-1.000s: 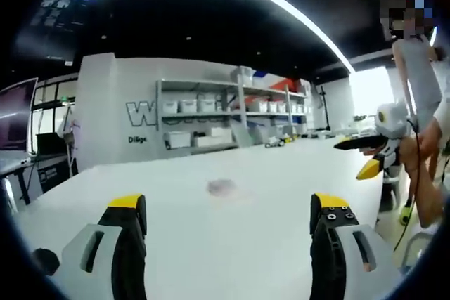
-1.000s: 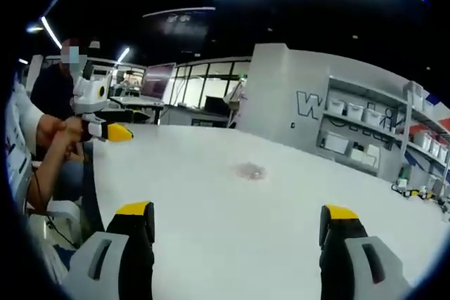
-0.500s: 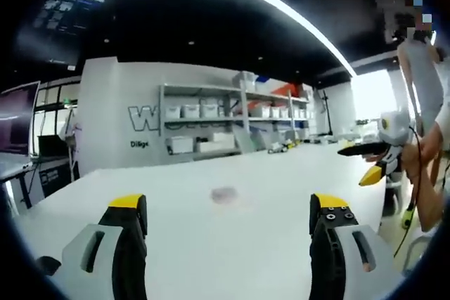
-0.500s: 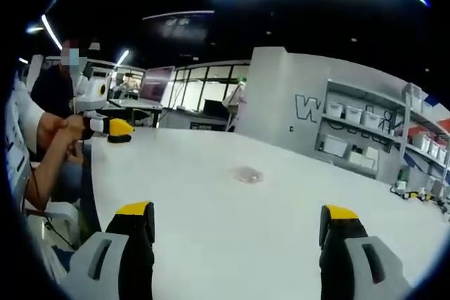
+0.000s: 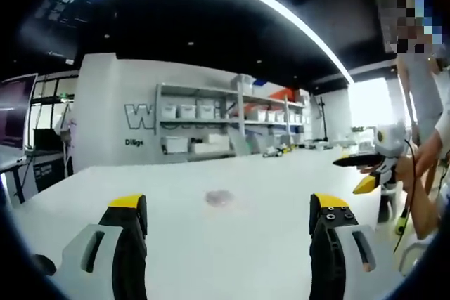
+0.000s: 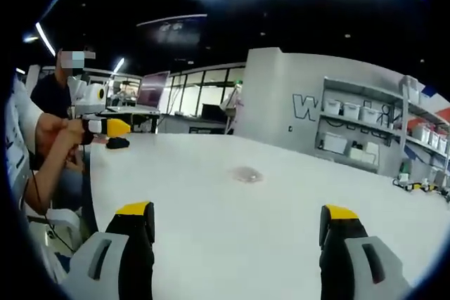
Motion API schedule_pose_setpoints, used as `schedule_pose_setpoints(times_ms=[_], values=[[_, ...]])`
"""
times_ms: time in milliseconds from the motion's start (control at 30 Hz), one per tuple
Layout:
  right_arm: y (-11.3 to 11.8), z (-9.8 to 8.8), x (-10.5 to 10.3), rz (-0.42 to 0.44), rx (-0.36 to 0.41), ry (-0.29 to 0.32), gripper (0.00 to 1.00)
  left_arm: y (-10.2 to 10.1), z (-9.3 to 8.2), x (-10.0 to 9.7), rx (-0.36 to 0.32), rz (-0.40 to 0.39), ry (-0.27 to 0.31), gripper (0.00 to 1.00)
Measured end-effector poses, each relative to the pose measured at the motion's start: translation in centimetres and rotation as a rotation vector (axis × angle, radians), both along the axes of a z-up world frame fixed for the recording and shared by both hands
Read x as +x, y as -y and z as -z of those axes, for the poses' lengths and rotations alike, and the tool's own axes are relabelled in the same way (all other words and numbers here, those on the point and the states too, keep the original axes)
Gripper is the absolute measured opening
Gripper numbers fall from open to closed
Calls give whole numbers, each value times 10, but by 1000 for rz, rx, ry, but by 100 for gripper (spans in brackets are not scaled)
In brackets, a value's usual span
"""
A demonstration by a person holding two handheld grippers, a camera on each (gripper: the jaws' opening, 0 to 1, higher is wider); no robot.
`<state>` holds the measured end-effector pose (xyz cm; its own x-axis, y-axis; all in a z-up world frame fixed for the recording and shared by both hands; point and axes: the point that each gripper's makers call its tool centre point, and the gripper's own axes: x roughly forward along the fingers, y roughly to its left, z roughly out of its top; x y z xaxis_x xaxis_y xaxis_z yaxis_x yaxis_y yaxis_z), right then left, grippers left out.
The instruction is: Open the resealable bag by pulling the two sides of the seal apart until the entire bag opening is separated and visibly accessible.
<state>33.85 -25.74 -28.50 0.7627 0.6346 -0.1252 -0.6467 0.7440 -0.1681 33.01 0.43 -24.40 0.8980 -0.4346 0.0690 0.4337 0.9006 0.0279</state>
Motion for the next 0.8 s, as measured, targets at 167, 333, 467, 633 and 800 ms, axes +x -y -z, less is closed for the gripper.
schedule_pose_setpoints(times_ms=[167, 333, 467, 633, 800], values=[[0, 5, 2, -3, 2, -21, 99, 0, 9, 6, 4, -11, -31, 95], [1, 5, 2, 1, -1, -25, 99, 1, 14, 6, 12, -17, -47, 95], [2, 3, 1, 5, 1, -19, 99, 2, 15, 5, 8, -13, -49, 95], [0, 4, 1, 0, -1, -26, 98, 5, 20, 6, 12, 2, -59, 94], [-2, 6, 3, -2, -3, -32, 97, 11, 21, 10, 26, 28, -57, 92]])
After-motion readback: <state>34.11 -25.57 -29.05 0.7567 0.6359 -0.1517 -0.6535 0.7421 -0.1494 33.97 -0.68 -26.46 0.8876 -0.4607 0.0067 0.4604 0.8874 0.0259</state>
